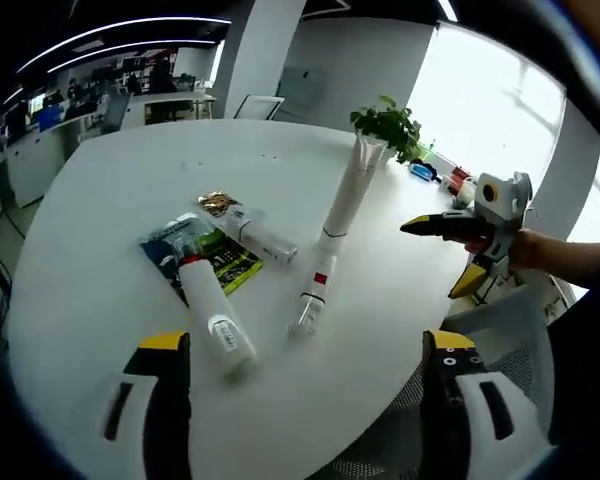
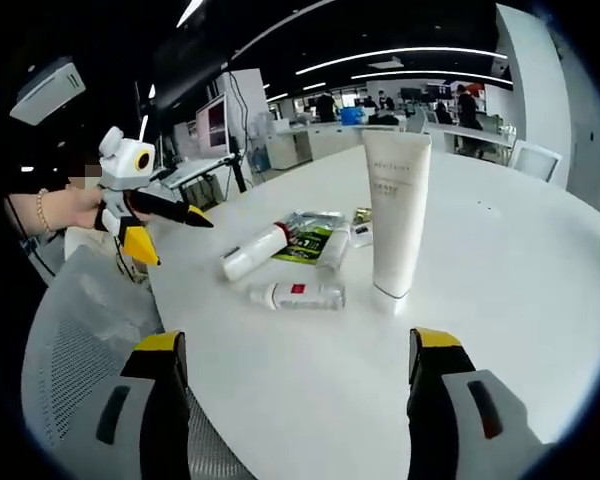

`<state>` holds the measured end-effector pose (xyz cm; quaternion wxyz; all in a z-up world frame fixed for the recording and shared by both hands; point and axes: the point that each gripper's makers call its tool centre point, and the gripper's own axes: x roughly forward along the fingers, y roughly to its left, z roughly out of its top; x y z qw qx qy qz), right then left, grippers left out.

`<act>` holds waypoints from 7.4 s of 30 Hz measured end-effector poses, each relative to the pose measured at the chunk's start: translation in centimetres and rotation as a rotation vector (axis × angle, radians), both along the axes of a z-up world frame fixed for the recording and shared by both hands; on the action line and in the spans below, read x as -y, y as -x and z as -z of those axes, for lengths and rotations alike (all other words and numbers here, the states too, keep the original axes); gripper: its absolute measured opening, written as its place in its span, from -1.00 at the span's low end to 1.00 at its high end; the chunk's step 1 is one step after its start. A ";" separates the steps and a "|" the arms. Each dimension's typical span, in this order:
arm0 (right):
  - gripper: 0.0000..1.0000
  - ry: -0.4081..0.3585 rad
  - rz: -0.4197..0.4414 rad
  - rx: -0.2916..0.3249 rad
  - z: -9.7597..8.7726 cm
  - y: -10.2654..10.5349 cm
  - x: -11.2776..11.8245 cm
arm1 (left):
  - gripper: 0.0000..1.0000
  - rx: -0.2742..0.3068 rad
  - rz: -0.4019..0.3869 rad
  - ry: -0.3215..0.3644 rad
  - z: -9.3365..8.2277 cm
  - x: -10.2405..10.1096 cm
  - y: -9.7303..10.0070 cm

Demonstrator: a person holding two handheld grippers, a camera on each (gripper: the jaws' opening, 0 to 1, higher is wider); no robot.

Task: Arrange the skincare products in the storage area until every visible bottle or jar stands upright without overlapping.

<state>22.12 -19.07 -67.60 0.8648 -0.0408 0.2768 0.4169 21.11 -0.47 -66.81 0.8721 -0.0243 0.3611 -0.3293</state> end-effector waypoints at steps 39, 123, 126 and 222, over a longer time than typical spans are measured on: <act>0.79 -0.009 0.041 0.010 0.0 2.5 -0.5 | 0.73 -0.059 -0.088 -0.056 2.2 -3.5 3.8; 0.67 0.053 0.067 -0.047 2.0 2.6 0.6 | -0.30 -0.390 -0.109 -0.457 7.7 -2.6 -8.5; 0.67 0.053 0.066 -0.049 2.1 2.6 0.6 | -0.30 -0.403 -0.114 -0.445 7.7 -2.7 -8.4; 0.00 -0.644 -0.273 -0.249 -12.2 2.2 -11.9 | -0.53 -0.194 0.160 0.927 -13.6 8.7 -1.5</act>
